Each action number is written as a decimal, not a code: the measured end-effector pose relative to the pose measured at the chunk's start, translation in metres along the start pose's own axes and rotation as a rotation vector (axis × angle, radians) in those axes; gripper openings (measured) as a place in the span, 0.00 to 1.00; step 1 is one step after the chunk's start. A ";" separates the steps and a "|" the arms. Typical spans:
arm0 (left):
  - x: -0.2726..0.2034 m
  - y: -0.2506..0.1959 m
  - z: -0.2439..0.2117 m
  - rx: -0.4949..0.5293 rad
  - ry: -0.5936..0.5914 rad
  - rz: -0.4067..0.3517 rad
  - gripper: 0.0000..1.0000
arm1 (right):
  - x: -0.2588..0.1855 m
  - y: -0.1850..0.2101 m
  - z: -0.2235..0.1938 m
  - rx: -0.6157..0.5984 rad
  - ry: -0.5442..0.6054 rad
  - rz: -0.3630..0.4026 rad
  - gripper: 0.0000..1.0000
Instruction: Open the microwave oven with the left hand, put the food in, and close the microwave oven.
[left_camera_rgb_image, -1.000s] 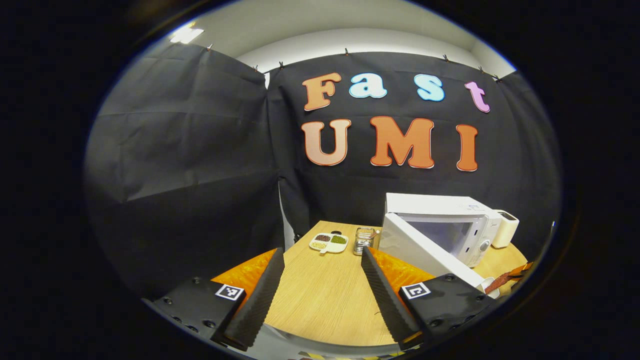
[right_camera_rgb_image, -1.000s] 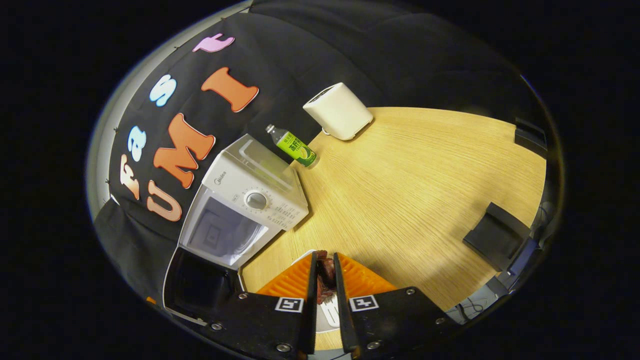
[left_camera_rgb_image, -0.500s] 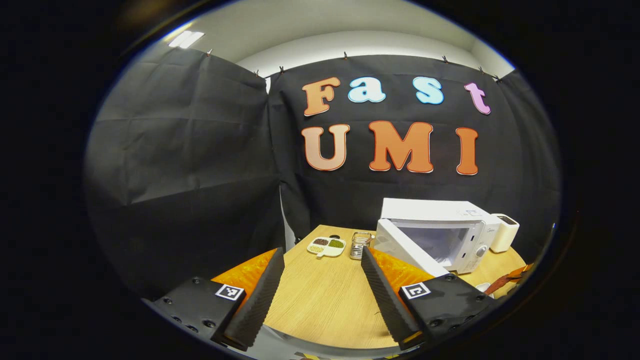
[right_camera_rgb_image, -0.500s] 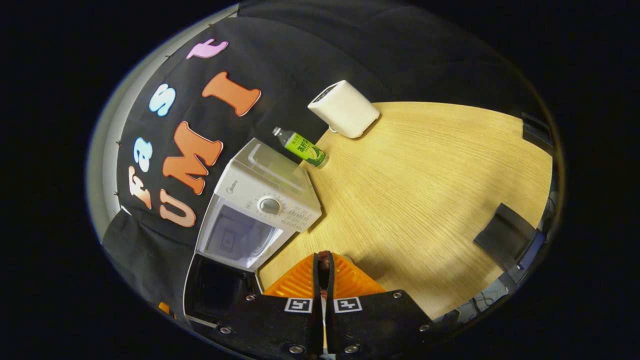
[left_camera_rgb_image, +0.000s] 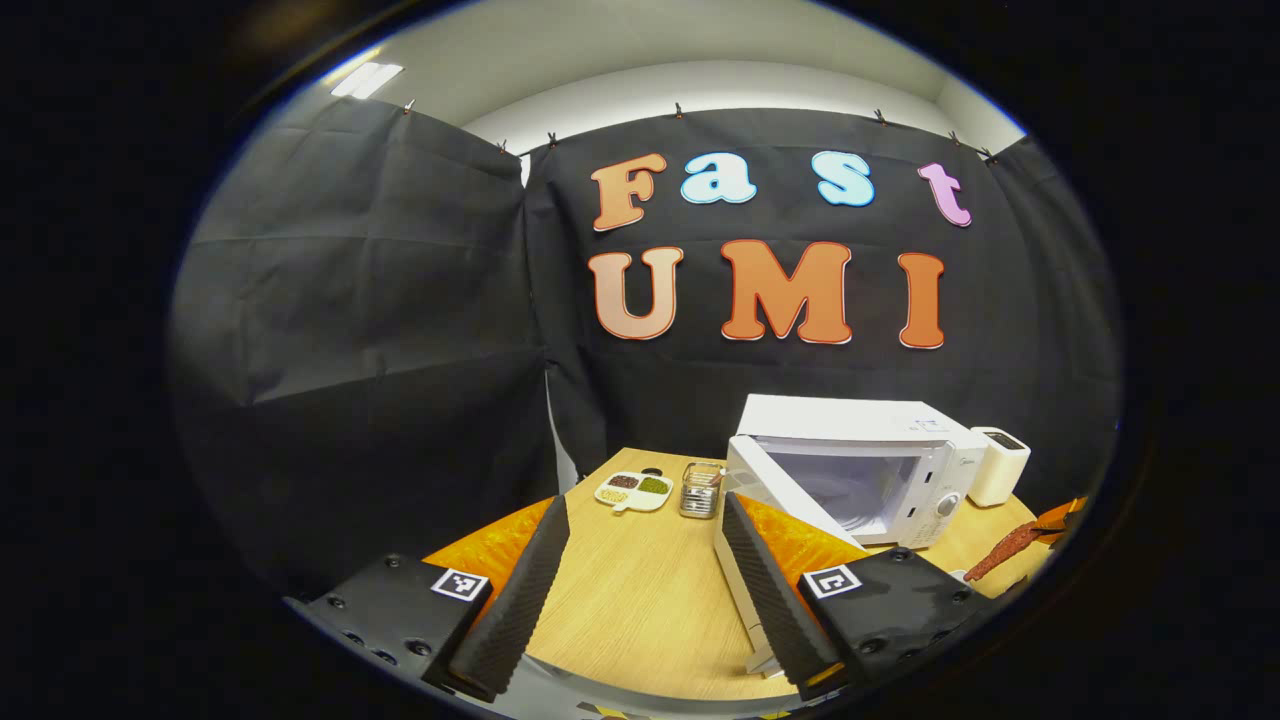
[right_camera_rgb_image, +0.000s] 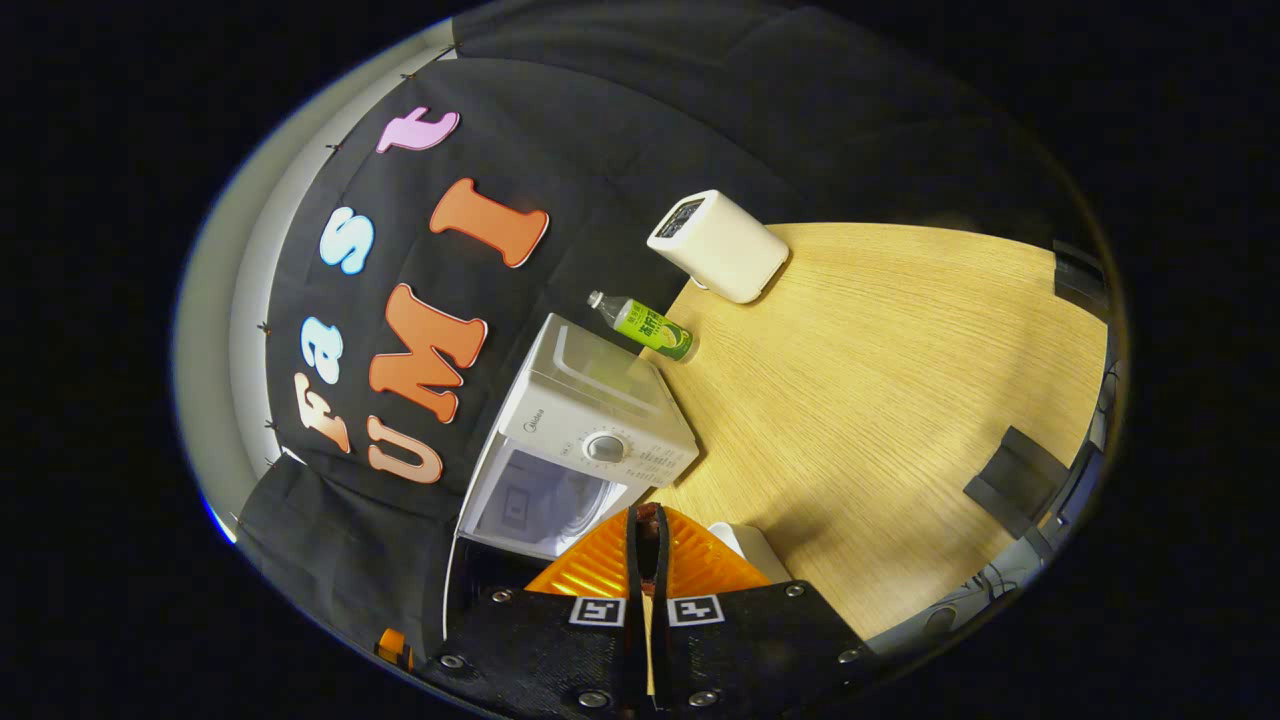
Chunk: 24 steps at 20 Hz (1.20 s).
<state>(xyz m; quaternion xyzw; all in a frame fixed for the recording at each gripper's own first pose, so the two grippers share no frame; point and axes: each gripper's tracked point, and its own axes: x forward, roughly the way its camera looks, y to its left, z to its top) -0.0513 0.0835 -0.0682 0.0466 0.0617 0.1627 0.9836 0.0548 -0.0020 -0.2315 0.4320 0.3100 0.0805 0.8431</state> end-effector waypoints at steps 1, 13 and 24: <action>0.003 -0.001 0.001 0.001 0.000 -0.008 0.94 | 0.003 0.005 -0.002 0.003 0.000 0.004 0.01; 0.079 0.027 -0.002 -0.017 0.002 -0.125 0.99 | 0.066 0.114 -0.048 0.061 -0.043 0.086 0.01; 0.135 0.064 -0.012 0.044 0.009 -0.256 0.99 | 0.179 0.165 -0.105 0.048 -0.094 0.051 0.01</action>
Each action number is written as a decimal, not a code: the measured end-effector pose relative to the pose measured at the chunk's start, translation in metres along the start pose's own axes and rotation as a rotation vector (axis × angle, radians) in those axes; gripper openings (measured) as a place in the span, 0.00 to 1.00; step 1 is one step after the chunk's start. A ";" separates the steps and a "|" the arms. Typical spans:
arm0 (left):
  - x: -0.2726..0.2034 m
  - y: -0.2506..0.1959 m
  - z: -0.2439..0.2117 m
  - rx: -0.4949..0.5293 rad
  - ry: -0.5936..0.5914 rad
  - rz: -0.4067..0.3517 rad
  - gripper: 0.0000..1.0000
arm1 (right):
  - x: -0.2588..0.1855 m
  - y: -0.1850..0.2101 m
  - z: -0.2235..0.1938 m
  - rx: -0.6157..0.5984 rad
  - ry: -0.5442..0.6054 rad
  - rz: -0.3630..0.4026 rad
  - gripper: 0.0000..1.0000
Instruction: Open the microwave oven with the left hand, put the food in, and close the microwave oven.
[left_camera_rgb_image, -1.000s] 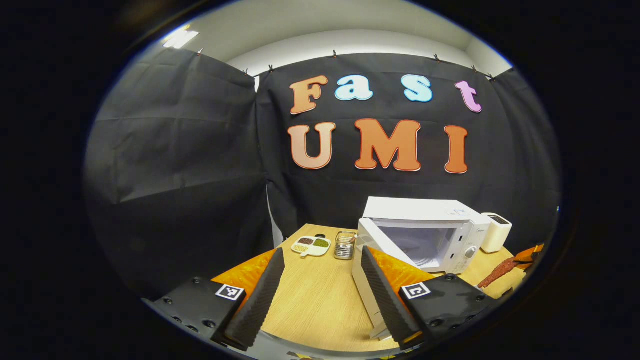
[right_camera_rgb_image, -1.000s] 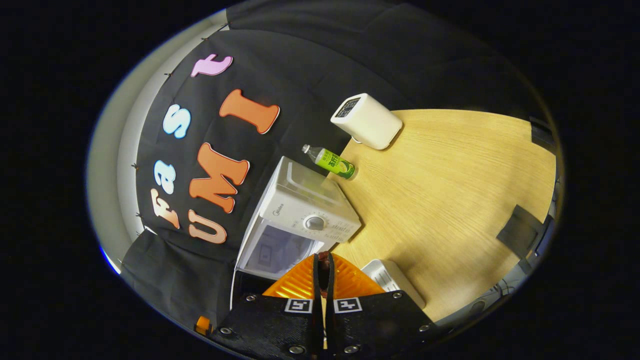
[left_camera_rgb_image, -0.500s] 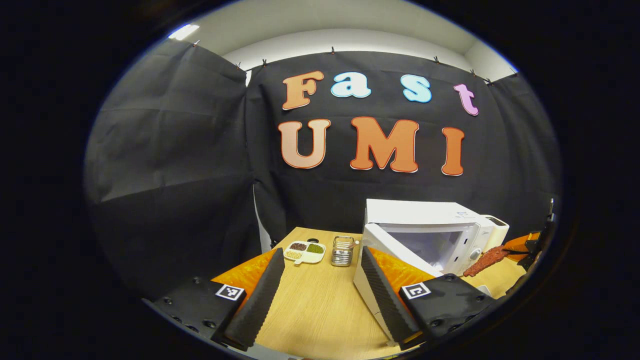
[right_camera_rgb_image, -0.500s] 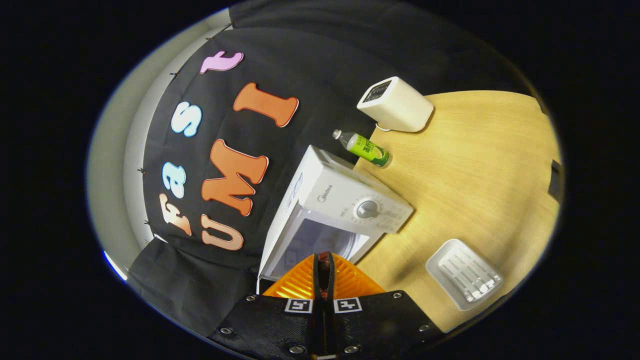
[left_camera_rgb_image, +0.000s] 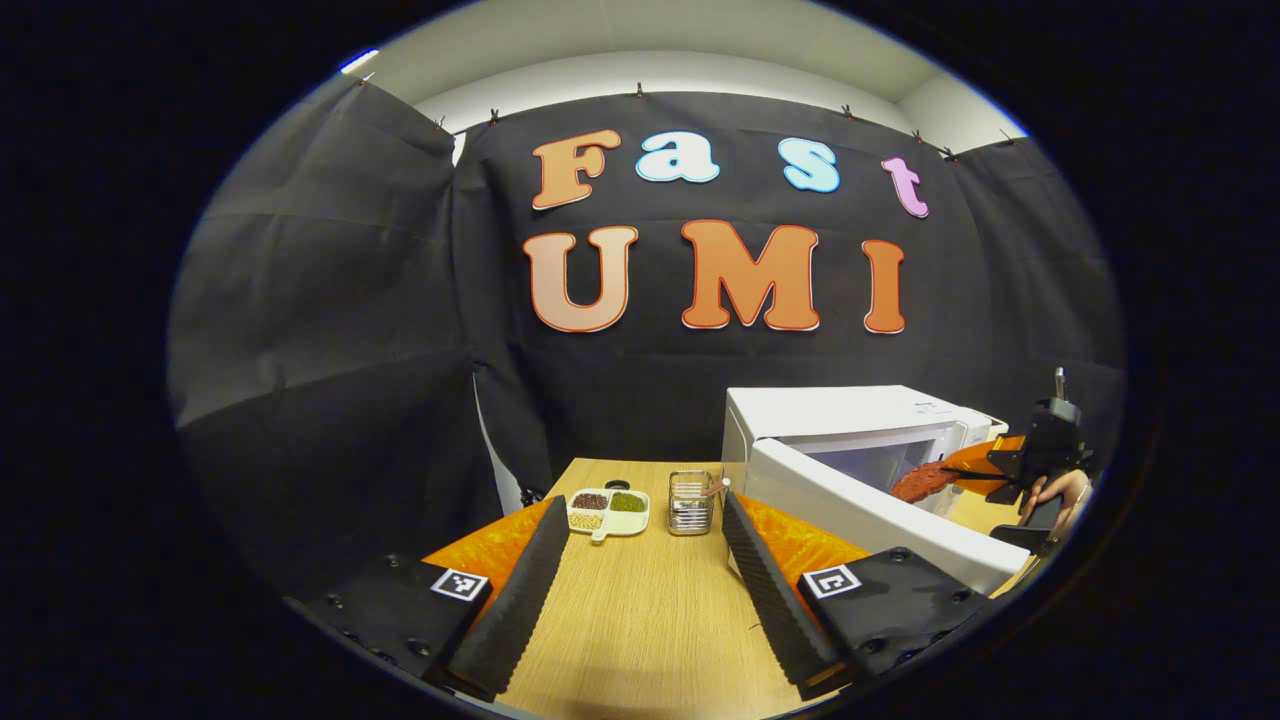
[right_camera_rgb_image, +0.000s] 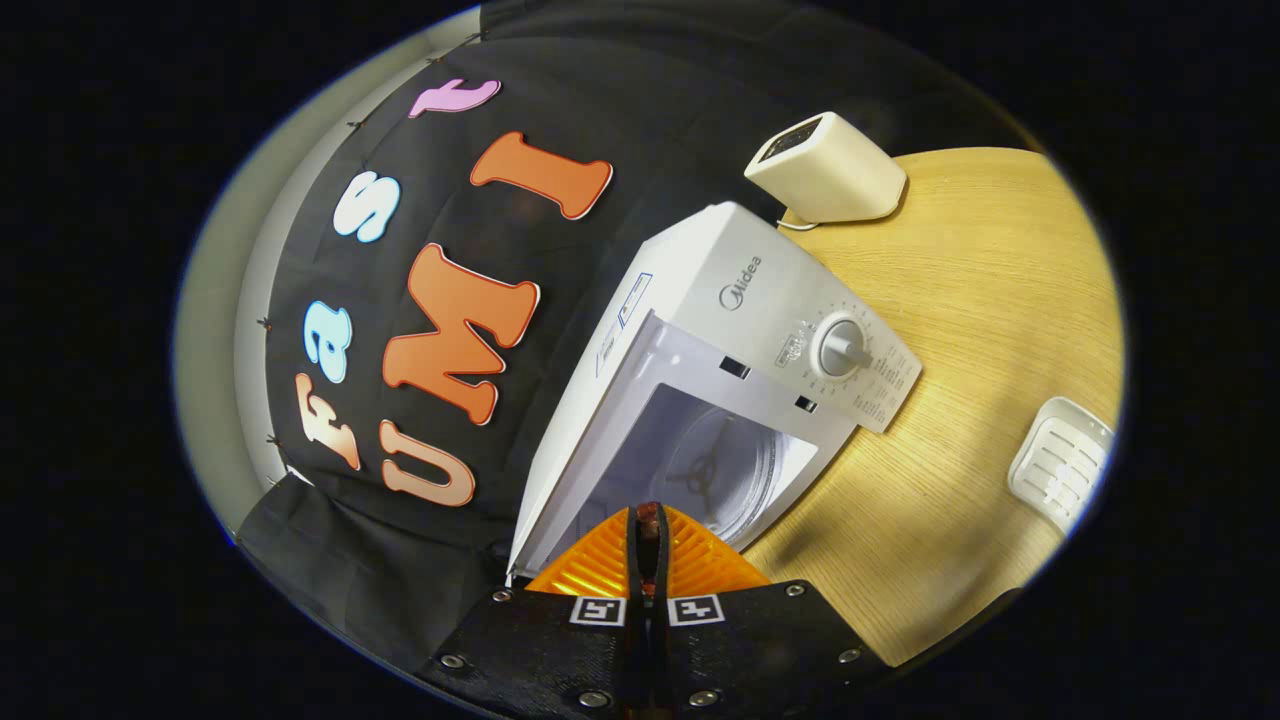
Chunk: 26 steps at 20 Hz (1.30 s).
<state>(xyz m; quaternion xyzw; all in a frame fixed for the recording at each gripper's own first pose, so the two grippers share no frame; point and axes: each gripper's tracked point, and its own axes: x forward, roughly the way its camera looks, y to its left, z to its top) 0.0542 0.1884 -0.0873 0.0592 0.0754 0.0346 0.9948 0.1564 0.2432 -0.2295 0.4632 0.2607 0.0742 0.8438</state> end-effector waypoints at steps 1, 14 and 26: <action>0.002 0.002 -0.002 0.002 0.003 -0.008 0.99 | 0.011 -0.001 -0.003 -0.002 0.000 -0.013 0.01; 0.033 0.058 -0.028 -0.065 0.069 0.027 0.98 | 0.107 -0.015 -0.035 -0.031 -0.073 -0.112 0.01; 0.043 0.079 -0.035 -0.072 0.088 0.070 0.98 | 0.129 -0.042 -0.042 -0.188 -0.099 -0.235 0.87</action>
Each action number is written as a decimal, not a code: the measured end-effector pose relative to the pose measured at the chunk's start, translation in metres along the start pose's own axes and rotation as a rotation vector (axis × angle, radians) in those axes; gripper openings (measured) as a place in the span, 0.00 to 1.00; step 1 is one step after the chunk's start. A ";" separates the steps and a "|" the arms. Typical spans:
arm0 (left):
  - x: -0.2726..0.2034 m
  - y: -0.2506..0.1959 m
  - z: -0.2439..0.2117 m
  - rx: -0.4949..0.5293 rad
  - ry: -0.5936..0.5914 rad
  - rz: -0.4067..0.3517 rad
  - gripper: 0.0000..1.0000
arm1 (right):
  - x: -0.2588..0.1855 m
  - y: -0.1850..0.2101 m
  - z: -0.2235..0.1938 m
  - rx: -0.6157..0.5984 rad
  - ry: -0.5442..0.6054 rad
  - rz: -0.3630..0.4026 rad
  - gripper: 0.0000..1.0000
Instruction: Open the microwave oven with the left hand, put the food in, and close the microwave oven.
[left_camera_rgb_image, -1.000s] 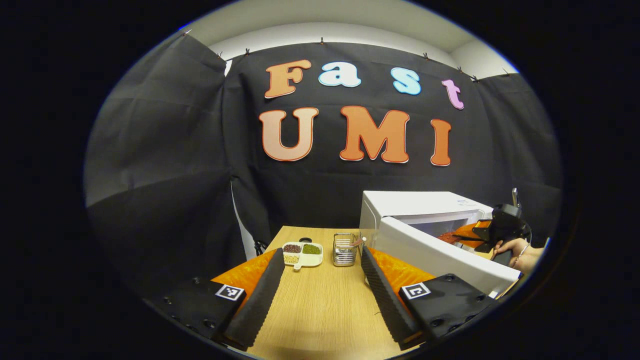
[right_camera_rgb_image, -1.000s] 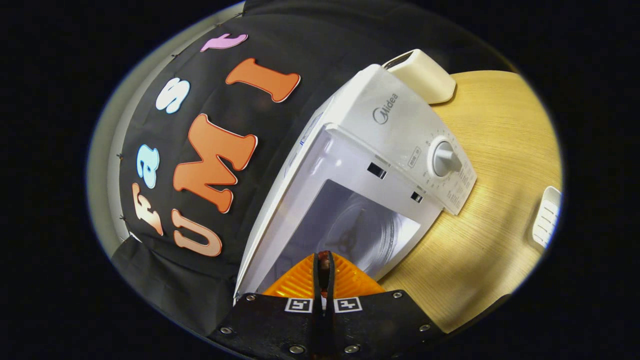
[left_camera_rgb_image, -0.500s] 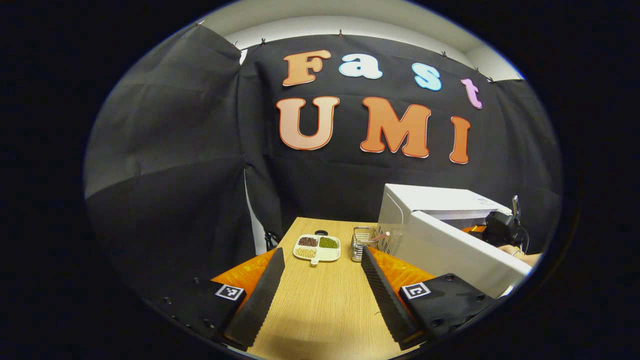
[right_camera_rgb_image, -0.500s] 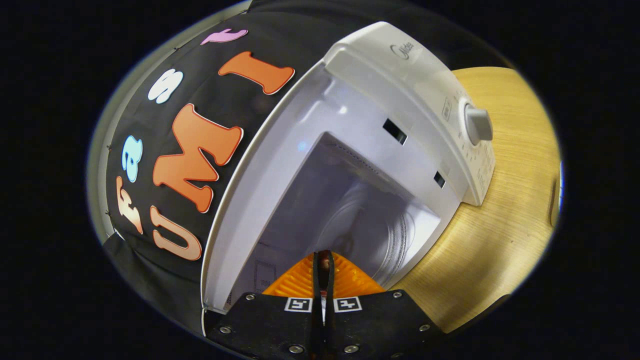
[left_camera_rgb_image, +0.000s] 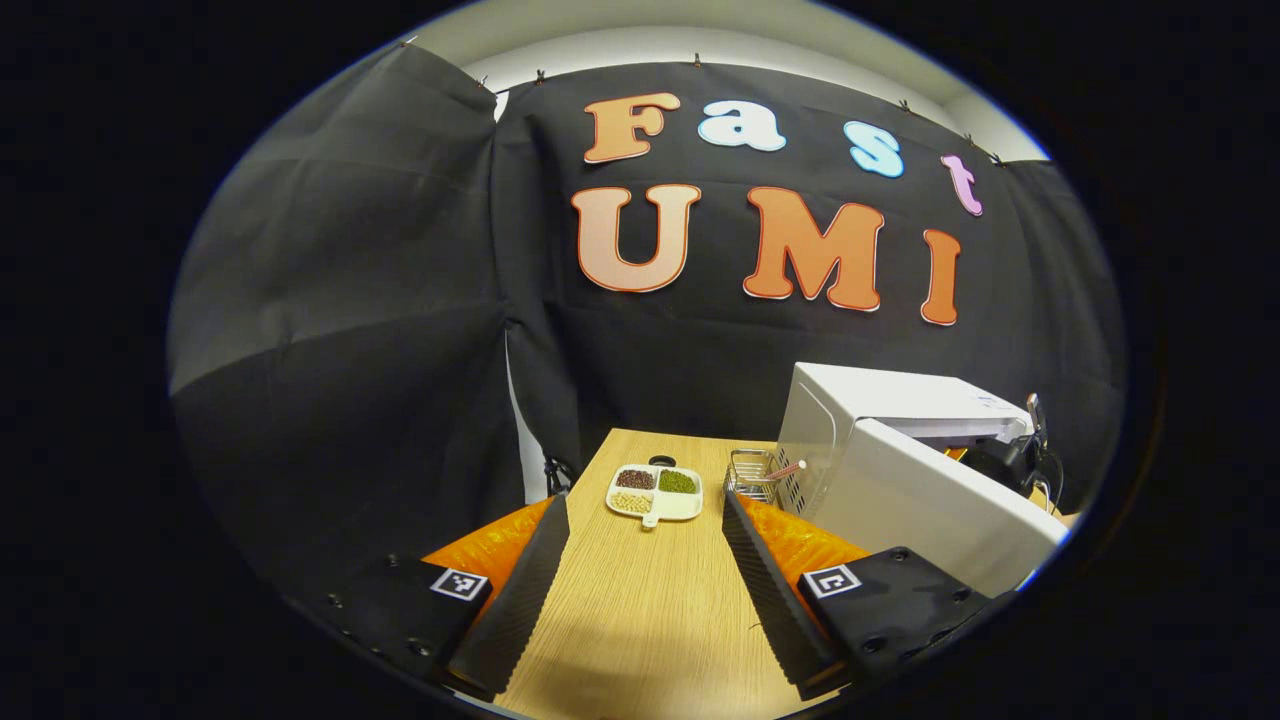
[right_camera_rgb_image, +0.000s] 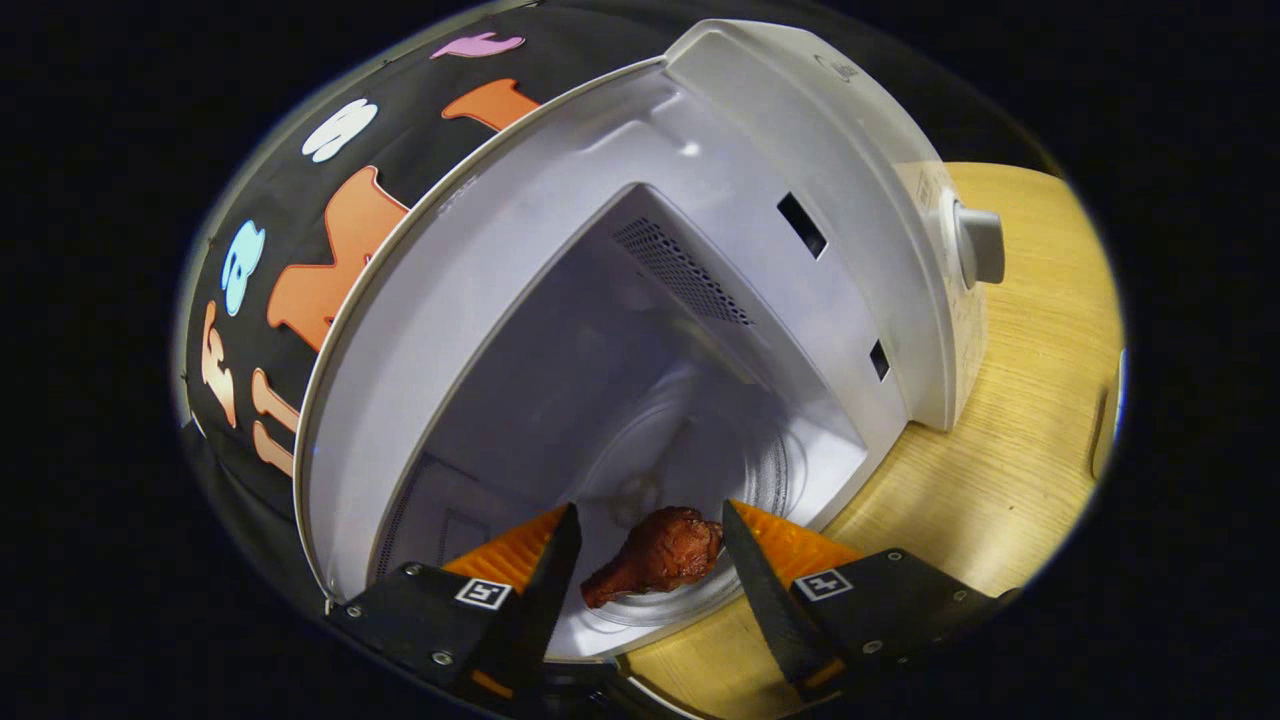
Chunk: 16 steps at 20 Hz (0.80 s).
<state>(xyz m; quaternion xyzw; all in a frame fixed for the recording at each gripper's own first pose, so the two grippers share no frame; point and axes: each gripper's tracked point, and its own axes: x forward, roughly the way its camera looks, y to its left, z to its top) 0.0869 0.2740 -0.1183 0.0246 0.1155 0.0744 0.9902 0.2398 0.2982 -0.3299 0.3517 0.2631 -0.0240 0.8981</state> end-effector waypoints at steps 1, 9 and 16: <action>-0.001 -0.002 -0.001 0.003 0.000 -0.001 0.98 | -0.003 0.001 0.007 -0.032 -0.024 0.012 0.93; -0.012 -0.015 0.005 -0.005 -0.028 -0.008 0.99 | -0.035 -0.003 0.019 -0.265 -0.035 0.039 0.94; -0.033 -0.019 0.008 -0.014 -0.049 -0.012 0.98 | -0.096 -0.016 0.048 -0.502 -0.089 0.082 0.94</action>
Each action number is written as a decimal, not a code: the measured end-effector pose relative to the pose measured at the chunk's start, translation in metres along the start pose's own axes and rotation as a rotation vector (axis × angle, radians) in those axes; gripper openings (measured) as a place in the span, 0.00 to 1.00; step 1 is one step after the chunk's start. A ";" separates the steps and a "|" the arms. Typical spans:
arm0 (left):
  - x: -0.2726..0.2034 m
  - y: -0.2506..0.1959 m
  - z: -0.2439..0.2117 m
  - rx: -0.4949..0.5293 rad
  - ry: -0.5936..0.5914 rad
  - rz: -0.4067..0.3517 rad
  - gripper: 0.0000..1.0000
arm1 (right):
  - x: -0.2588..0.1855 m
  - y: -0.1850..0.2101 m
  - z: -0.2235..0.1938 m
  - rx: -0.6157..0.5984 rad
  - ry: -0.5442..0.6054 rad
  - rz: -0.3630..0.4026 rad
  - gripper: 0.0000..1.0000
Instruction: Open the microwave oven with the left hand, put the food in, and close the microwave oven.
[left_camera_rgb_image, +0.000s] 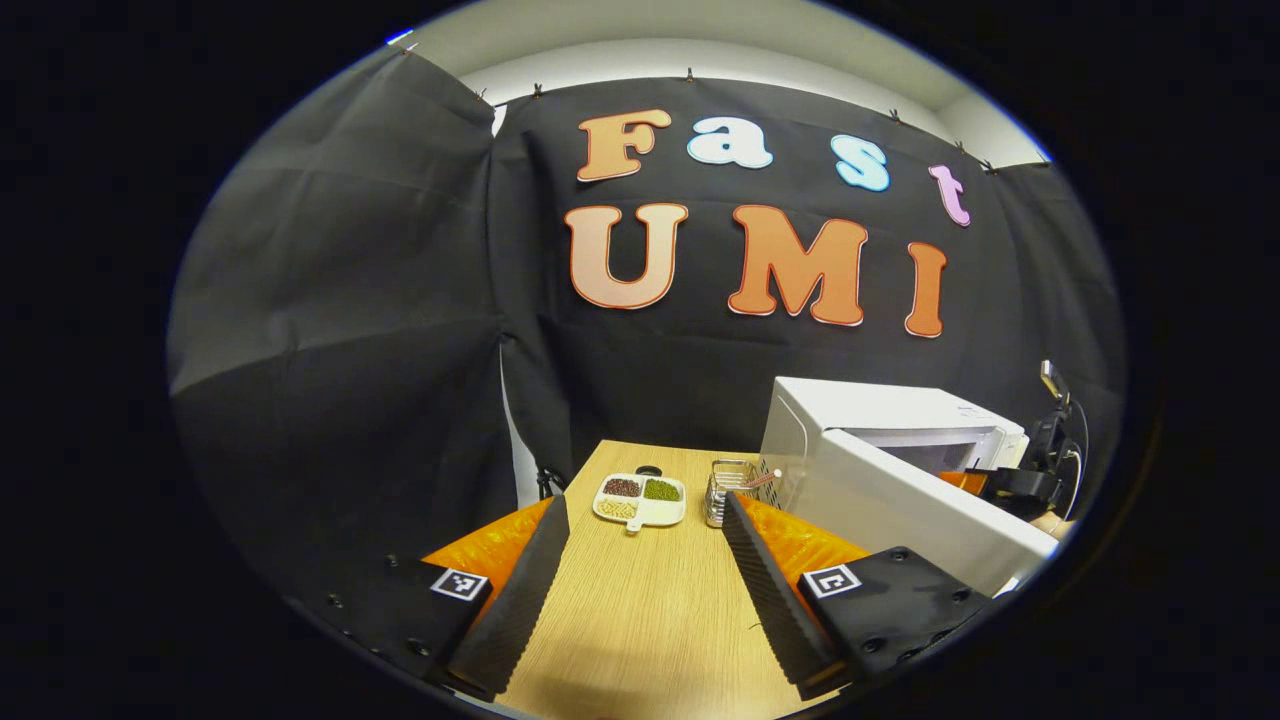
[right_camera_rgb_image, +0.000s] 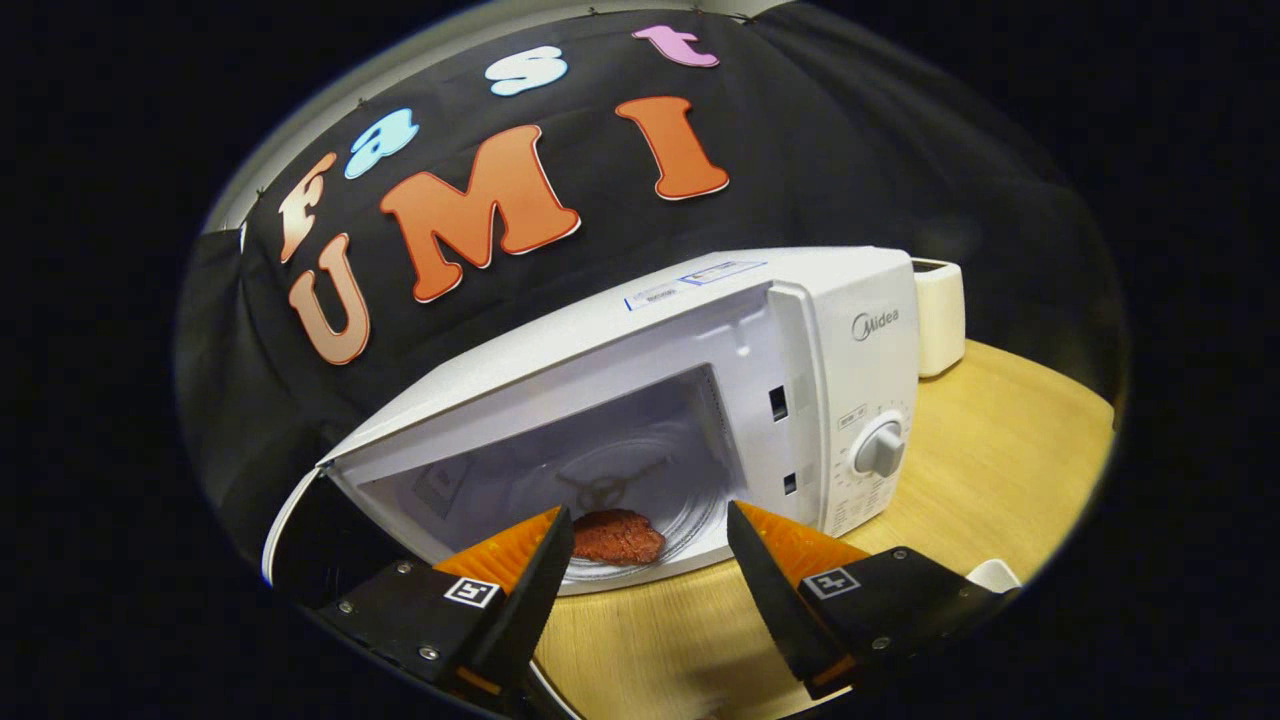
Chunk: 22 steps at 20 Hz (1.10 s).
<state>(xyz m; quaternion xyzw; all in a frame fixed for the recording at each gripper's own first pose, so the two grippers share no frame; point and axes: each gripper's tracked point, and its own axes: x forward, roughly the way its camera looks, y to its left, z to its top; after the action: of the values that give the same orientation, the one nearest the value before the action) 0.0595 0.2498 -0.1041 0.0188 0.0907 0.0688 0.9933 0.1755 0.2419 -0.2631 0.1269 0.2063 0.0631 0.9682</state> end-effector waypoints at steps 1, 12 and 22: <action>-0.004 -0.001 -0.001 -0.005 0.004 0.002 0.98 | -0.010 -0.001 0.006 -0.018 -0.007 0.012 0.94; -0.028 -0.019 -0.009 -0.005 -0.014 -0.045 0.98 | -0.127 -0.046 0.103 -0.183 -0.156 0.011 0.94; -0.031 -0.109 -0.055 0.008 0.057 -0.272 0.98 | -0.189 -0.100 0.150 -0.181 -0.248 -0.146 0.94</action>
<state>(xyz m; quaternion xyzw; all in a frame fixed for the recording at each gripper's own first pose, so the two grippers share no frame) 0.0339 0.1388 -0.1581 0.0083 0.1210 -0.0665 0.9904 0.0732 0.0796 -0.0859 0.0307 0.0872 -0.0054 0.9957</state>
